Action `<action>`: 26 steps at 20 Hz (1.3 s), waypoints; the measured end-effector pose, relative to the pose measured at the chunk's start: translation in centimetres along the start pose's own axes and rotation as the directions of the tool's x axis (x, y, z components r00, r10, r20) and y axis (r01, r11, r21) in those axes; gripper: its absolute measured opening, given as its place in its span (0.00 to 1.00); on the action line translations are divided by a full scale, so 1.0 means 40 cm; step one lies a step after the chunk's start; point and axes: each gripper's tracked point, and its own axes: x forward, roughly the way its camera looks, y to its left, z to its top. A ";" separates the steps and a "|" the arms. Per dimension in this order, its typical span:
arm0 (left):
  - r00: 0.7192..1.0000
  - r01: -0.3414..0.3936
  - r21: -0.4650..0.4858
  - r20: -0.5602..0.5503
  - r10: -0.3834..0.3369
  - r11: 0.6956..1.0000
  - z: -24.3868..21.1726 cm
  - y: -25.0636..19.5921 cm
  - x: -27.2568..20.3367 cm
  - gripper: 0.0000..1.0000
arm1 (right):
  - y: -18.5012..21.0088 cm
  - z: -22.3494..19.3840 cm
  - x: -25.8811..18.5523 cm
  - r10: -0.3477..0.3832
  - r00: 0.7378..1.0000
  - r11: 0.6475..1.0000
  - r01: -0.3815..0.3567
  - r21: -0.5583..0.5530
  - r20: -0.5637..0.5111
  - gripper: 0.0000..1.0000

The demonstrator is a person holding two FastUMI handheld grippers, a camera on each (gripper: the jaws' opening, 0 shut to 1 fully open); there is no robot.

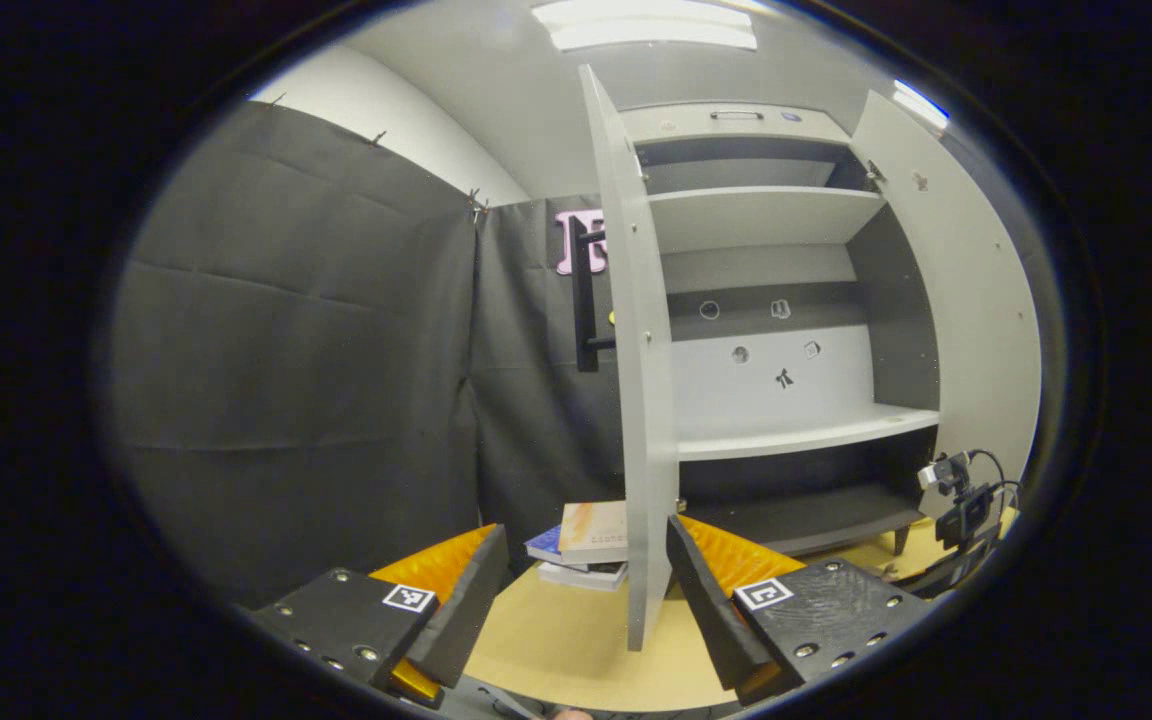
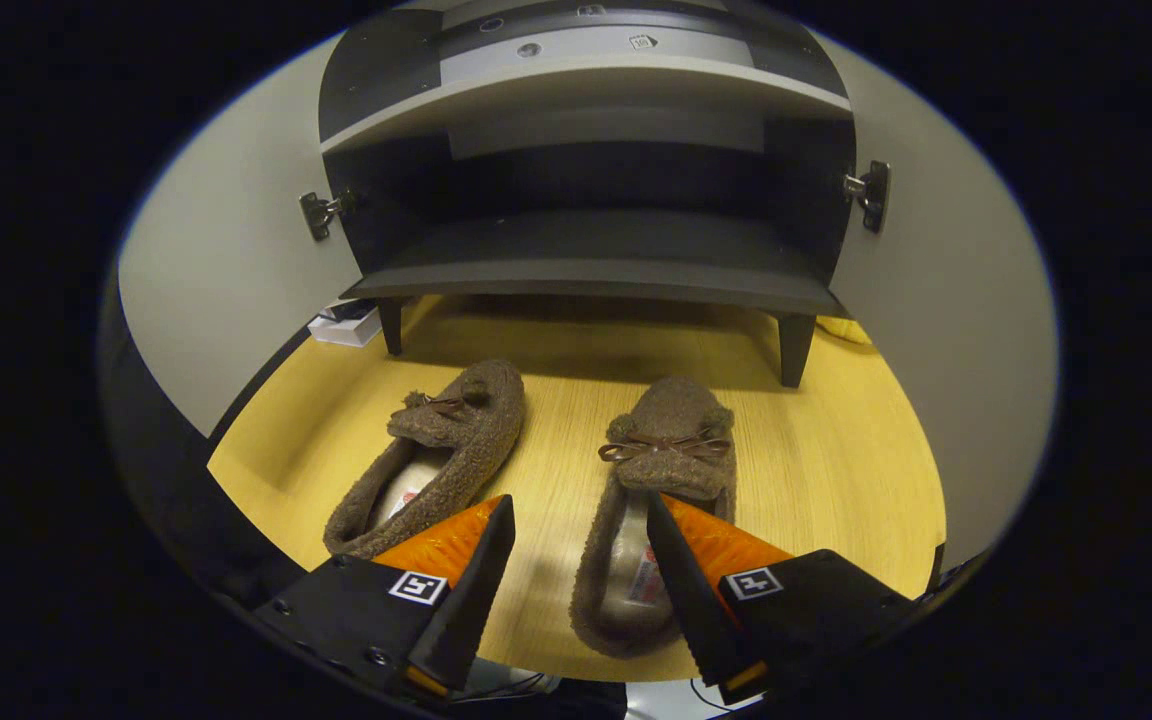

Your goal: Grab one shoe with the right hand and put it into the shoe cabinet, grab the other shoe with the left hand and put it into the shoe cabinet; then close the right door with the right hand and the left door with the left hand.

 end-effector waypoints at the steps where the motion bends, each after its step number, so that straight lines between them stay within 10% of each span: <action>1: 1.000 -0.003 0.003 -0.003 0.003 1.000 -0.002 0.001 -0.003 0.99 | 0.000 -0.010 0.016 0.006 1.000 1.000 -0.006 0.008 -0.017 0.79; 6: 1.000 0.000 0.004 -0.012 0.001 1.000 -0.013 -0.005 -0.009 0.99 | 0.006 -0.048 0.068 0.005 0.996 1.000 -0.004 0.013 -0.086 0.68; 10: 1.000 0.007 -0.007 -0.013 -0.007 1.000 -0.017 -0.007 -0.009 0.93 | -0.034 -0.050 0.067 -0.067 0.993 0.998 0.065 -0.020 -0.102 0.10; 24: 0.994 0.109 -0.022 0.033 -0.108 0.994 0.014 -0.079 -0.013 0.99 | 0.026 0.146 -0.155 0.081 0.985 0.995 -0.089 0.047 0.153 0.02; 25: 0.993 0.115 -0.022 0.038 -0.114 0.993 0.018 -0.085 -0.016 0.86 | 0.030 0.169 -0.178 0.085 0.981 0.995 -0.093 0.040 0.174 0.02; 26: 0.992 0.120 -0.022 0.041 -0.119 0.993 0.019 -0.088 -0.021 0.99 | 0.035 0.188 -0.200 0.091 0.976 0.994 -0.100 0.035 0.198 0.02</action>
